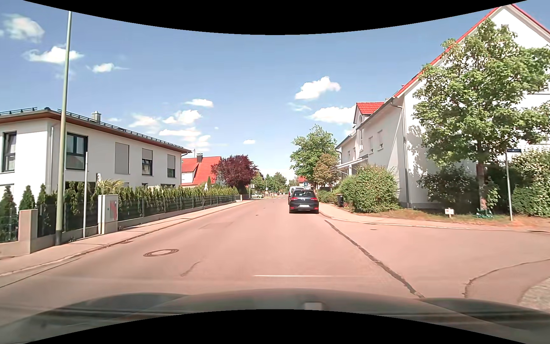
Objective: Follow the waypoints while adhering to traffic rules and regulations
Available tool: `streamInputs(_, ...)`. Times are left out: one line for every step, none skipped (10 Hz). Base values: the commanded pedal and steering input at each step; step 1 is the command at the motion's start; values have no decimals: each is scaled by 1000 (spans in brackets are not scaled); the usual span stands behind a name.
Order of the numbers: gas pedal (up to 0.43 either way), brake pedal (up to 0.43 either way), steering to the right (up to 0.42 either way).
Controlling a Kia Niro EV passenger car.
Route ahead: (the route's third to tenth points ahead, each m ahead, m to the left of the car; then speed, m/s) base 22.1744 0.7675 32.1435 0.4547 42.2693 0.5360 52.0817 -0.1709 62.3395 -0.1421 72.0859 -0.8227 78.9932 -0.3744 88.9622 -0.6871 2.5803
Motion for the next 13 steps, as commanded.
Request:
streamInputs(0, 0, 7)
streamInputs(260, 0, 3)
streamInputs(220, 0, -1)
streamInputs(220, 0, -6)
streamInputs(220, 0, -16)
streamInputs(220, 0, -26)
streamInputs(220, 0, -33)
streamInputs(220, 0, -43)
streamInputs(197, 0, -53)
streamInputs(177, 0, -64)
streamInputs(177, 0, -75)
streamInputs(157, 0, -84)
streamInputs(157, 0, -90)
